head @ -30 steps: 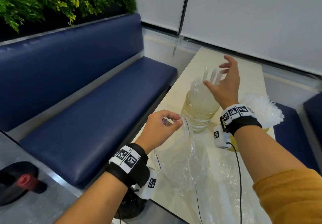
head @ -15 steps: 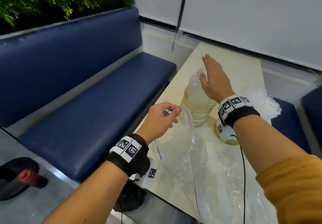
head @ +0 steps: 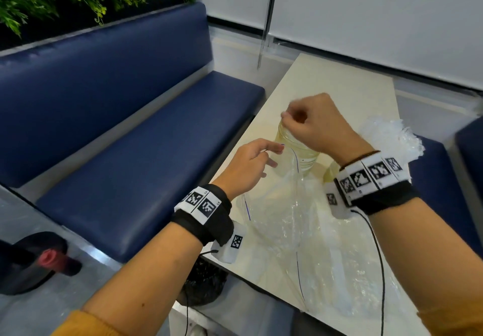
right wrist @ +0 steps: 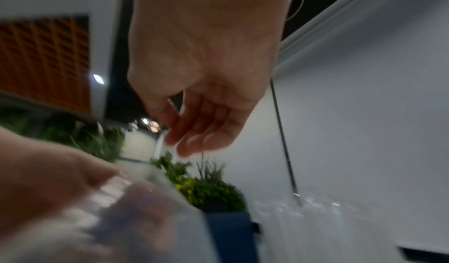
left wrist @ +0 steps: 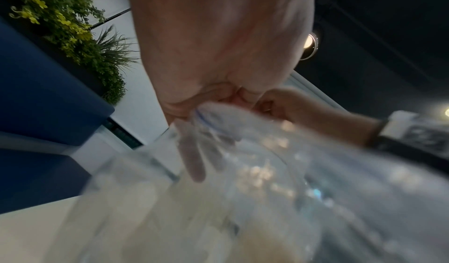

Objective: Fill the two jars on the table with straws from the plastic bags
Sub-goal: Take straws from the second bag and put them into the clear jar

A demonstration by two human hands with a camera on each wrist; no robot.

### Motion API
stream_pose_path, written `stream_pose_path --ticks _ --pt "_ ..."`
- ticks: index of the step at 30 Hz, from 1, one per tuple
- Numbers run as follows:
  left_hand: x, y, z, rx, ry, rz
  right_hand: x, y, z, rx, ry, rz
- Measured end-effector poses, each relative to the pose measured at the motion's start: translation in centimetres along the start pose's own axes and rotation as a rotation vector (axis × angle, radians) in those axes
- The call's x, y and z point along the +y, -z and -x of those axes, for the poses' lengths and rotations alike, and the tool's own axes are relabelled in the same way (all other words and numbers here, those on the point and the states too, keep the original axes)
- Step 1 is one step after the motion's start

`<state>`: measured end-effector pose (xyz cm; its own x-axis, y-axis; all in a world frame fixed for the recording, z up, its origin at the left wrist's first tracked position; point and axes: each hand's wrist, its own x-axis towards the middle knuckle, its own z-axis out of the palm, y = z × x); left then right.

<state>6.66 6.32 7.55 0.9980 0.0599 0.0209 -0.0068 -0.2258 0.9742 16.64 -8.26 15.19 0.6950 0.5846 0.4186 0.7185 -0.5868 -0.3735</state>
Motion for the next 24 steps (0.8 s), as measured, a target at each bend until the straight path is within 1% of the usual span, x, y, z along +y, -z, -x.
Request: stream_pose_path --ticks 1,2,3,4,5,6,7,9,10,12,15,20,24 --pt "0.1 -0.1 -0.1 0.0 -0.001 -0.002 -1.7 0.2 1.1 -0.156 -0.048 -0.051" --pt "0.1 -0.1 -0.3 0.001 -0.008 0.0 -3.0 0.1 2.2 -0.35 -0.092 -0.055" --pt "0.1 -0.1 -0.3 -0.002 -0.015 0.006 -3.8 -0.4 3.2 -0.548 -0.109 0.018" --pt "0.2 -0.2 -0.3 -0.005 -0.02 0.006 -4.2 -1.3 4.2 -0.711 -0.092 0.124" --pt "0.2 -0.2 -0.3 -0.008 -0.022 -0.005 -4.7 -2.1 5.1 -0.84 -0.078 0.227" --pt "0.3 -0.2 -0.3 -0.013 -0.022 -0.021 -5.1 -3.0 5.9 -0.938 -0.078 0.319" --pt "0.4 -0.2 -0.3 -0.023 -0.02 -0.033 -5.3 -3.6 6.5 -1.0 -0.079 0.404" --pt "0.5 -0.1 -0.2 -0.043 -0.016 -0.059 -5.2 -4.3 7.6 -1.044 -0.023 0.555" --pt "0.6 0.1 -0.2 -0.053 -0.014 -0.077 -4.9 -4.5 8.0 -1.064 -0.029 0.589" --pt "0.4 0.4 -0.1 -0.074 -0.009 -0.134 -4.1 -4.8 8.5 -1.098 -0.058 0.572" --pt "-0.2 0.6 -0.1 -0.094 -0.011 -0.215 -3.4 -5.2 8.8 -1.119 -0.062 0.532" --pt "-0.6 0.9 -0.1 -0.091 0.012 -0.236 -2.8 -6.5 9.0 -1.091 0.024 0.54" --pt "-0.9 1.2 0.3 -0.075 0.017 -0.203 -2.5 -7.0 9.3 -1.016 0.078 0.517"
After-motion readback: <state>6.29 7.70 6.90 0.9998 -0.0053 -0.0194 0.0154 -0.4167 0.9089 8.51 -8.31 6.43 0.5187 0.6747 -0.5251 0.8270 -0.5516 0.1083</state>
